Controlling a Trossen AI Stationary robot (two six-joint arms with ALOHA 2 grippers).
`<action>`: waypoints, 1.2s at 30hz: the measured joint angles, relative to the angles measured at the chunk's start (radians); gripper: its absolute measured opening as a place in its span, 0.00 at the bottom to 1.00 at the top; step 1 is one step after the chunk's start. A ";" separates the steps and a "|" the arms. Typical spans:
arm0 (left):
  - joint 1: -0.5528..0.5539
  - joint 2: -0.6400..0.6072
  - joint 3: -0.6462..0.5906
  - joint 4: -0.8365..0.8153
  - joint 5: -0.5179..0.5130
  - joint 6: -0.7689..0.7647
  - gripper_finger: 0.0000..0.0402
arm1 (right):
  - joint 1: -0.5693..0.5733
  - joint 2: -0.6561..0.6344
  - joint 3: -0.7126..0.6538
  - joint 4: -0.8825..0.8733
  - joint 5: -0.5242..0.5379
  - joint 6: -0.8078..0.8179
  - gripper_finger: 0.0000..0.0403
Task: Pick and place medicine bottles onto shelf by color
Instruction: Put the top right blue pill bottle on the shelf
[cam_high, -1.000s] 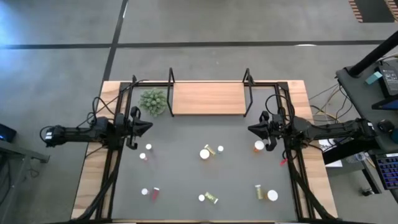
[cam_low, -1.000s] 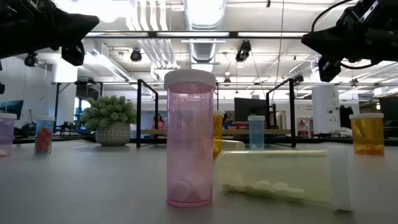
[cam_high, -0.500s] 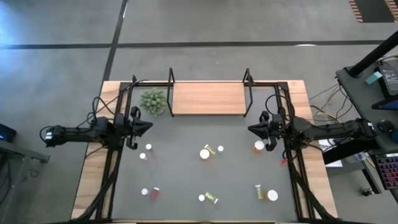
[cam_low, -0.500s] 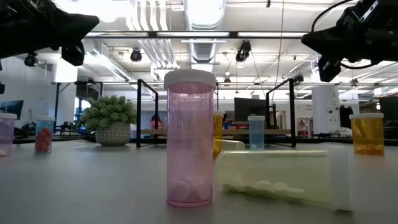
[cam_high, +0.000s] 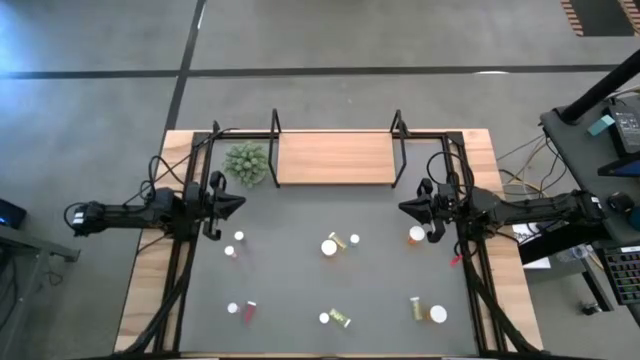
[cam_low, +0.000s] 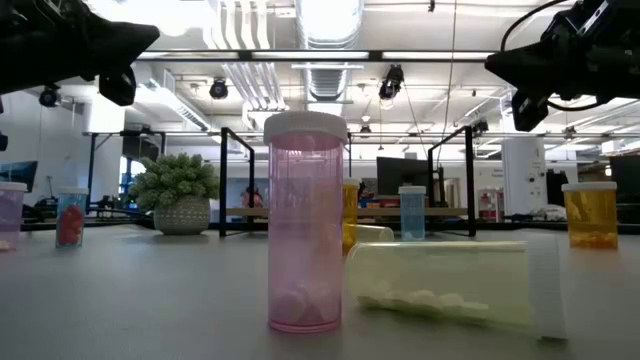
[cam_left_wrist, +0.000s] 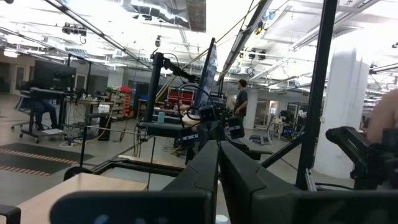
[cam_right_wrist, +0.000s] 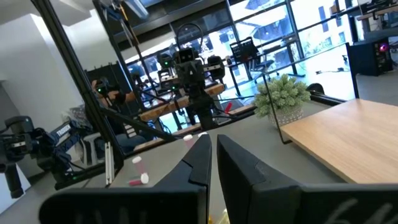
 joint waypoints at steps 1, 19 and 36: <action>0.000 0.000 0.000 0.000 0.000 0.000 0.00 | 0.000 0.000 0.000 0.001 0.000 0.000 0.04; 0.000 0.000 0.000 0.000 0.000 0.000 0.00 | 0.000 0.000 0.000 0.438 0.036 0.284 0.04; 0.000 0.000 0.000 0.000 0.000 0.000 0.00 | 0.000 0.000 0.242 0.411 0.045 0.382 0.04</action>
